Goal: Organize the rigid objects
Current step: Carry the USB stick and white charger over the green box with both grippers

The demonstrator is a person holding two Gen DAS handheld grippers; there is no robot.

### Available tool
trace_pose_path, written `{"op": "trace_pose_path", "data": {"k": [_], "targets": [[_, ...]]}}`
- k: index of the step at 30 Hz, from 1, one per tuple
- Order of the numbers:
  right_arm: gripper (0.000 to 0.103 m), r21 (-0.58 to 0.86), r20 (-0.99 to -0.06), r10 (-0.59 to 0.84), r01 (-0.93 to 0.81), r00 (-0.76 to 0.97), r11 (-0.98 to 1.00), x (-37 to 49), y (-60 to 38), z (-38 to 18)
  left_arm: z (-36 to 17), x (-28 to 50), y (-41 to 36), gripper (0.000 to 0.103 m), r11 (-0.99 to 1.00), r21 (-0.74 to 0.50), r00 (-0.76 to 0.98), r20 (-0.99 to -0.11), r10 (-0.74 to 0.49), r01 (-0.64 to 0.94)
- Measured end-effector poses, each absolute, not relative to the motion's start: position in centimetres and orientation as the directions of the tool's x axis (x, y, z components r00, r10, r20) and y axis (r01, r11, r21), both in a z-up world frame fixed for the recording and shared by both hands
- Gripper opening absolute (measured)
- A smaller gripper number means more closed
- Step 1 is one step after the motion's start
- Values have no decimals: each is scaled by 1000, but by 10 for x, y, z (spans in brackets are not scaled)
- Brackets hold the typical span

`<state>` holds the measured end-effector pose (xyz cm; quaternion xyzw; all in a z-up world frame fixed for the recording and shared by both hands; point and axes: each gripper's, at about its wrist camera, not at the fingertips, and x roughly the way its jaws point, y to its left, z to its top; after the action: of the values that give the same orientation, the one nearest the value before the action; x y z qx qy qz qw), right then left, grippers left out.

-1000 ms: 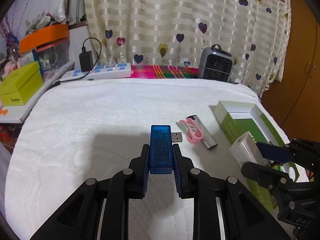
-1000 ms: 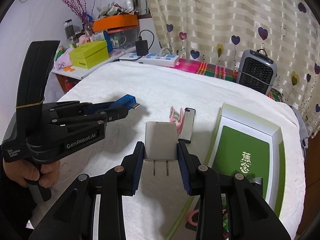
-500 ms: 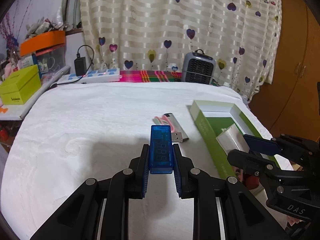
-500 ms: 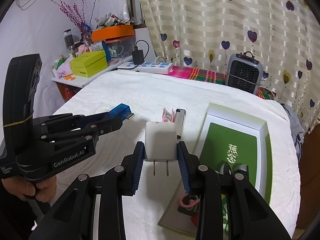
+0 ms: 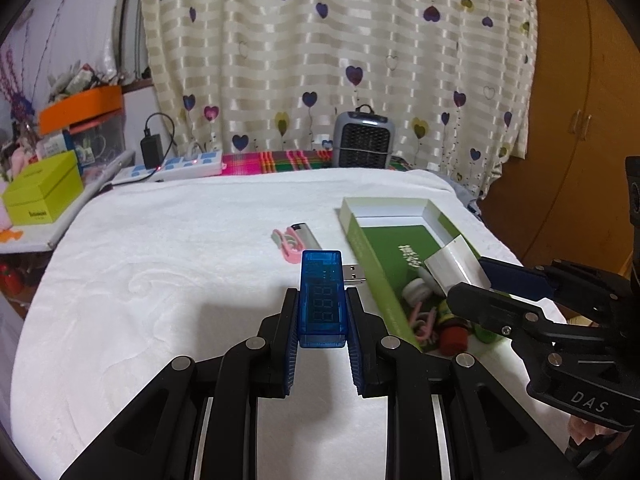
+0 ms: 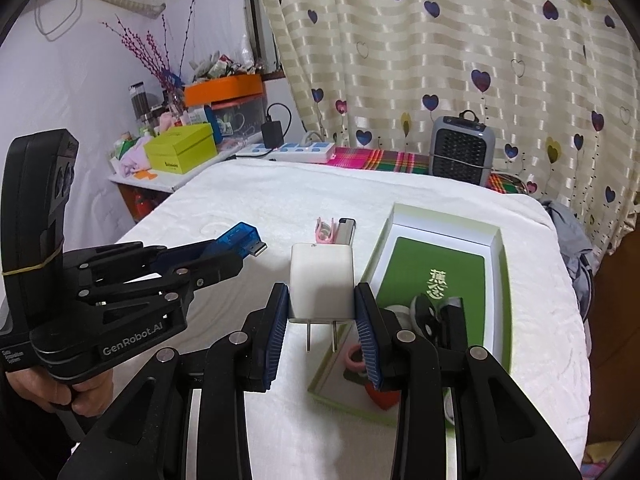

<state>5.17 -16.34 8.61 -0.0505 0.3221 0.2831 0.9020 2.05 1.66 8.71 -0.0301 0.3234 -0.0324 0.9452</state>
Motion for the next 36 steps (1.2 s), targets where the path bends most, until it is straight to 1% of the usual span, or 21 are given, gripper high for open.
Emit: {"op": "trace_pose_path", "data": {"k": [7,18,36], "targets": [[35,111,-585,487,-531,648,840,36,-183,89,94,8,-2,21,995,-75,796,-596,-103,72],[35,118,-563,464,-489,684,864,22,-210,93,95,0,-21,21,990,-77,794,-592,-142,120],[35,131,-574,438,-450,692,883,35,-227,84,84,22,-41,21,980,-86,772,-606,-192,177]]}}
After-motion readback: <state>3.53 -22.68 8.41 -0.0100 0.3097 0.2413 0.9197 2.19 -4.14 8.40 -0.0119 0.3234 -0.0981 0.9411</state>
